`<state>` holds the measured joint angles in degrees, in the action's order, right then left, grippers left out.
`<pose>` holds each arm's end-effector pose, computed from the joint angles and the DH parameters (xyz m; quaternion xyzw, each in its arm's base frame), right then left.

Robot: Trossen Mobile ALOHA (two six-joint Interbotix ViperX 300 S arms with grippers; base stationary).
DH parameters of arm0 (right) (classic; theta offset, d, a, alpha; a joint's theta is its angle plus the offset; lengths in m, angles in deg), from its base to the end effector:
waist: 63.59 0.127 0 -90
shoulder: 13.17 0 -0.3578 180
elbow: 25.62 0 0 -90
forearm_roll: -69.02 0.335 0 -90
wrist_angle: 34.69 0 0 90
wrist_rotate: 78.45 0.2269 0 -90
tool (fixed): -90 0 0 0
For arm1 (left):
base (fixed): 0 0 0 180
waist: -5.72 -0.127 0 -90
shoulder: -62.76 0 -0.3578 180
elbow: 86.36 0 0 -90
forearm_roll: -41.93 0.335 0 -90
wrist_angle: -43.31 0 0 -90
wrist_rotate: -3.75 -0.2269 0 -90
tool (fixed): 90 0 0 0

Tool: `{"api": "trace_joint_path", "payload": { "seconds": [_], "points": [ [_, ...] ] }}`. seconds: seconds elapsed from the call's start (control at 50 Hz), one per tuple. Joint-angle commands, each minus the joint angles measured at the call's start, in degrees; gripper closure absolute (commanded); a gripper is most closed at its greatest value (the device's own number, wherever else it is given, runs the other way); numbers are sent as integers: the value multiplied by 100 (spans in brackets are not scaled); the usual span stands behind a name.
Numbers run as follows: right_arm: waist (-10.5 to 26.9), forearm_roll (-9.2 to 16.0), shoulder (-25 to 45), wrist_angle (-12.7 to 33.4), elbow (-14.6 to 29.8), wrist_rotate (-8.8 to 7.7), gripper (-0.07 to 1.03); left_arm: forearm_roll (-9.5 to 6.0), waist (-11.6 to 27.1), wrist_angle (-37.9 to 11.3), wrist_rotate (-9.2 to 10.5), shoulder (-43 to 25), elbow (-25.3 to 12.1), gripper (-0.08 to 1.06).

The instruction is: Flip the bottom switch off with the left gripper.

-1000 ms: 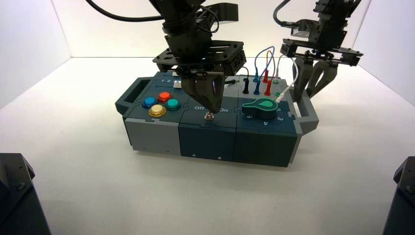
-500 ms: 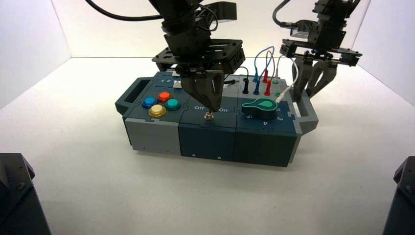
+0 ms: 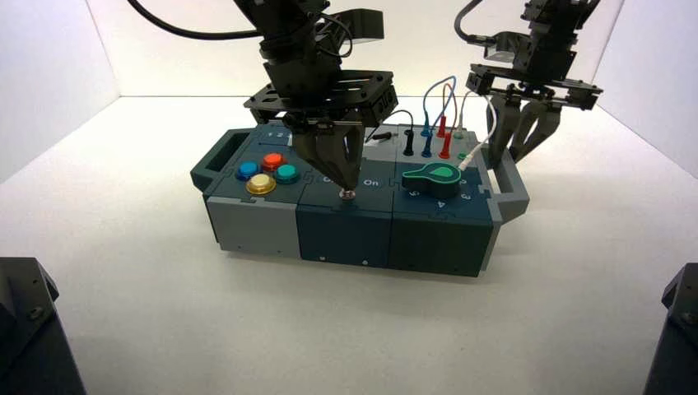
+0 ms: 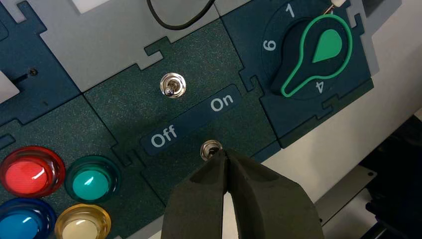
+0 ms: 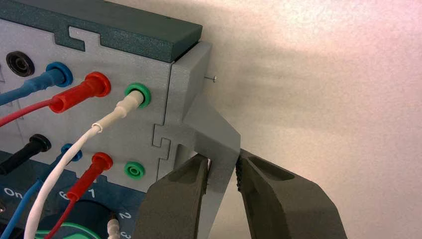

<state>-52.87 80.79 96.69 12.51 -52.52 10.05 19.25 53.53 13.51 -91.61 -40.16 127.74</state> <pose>0.3257 0.0962 -0.0045 0.0253 0.7328 0.0734 0.6760 0.2139 -0.3007 0.0157 0.1024 0.6217 -0.3138 0.7103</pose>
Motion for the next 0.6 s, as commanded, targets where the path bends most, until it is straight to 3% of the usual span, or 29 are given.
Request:
{"api": "trace_joint_path", "payload": {
  "seconds": [0.02,0.18,0.46,0.6],
  "points": [
    [79,0,-35,-62,79,-114,99,35,-237,-26,-35,202,-53,101],
    [79,0,-18,-70,88,-105,99,44,-237,-141,-70,369,-193,101],
    [79,0,18,-167,97,-88,99,44,-211,-483,-369,211,-457,101],
    [79,0,26,-167,141,-88,99,44,-211,-536,-369,193,-501,101]
  ]
}}
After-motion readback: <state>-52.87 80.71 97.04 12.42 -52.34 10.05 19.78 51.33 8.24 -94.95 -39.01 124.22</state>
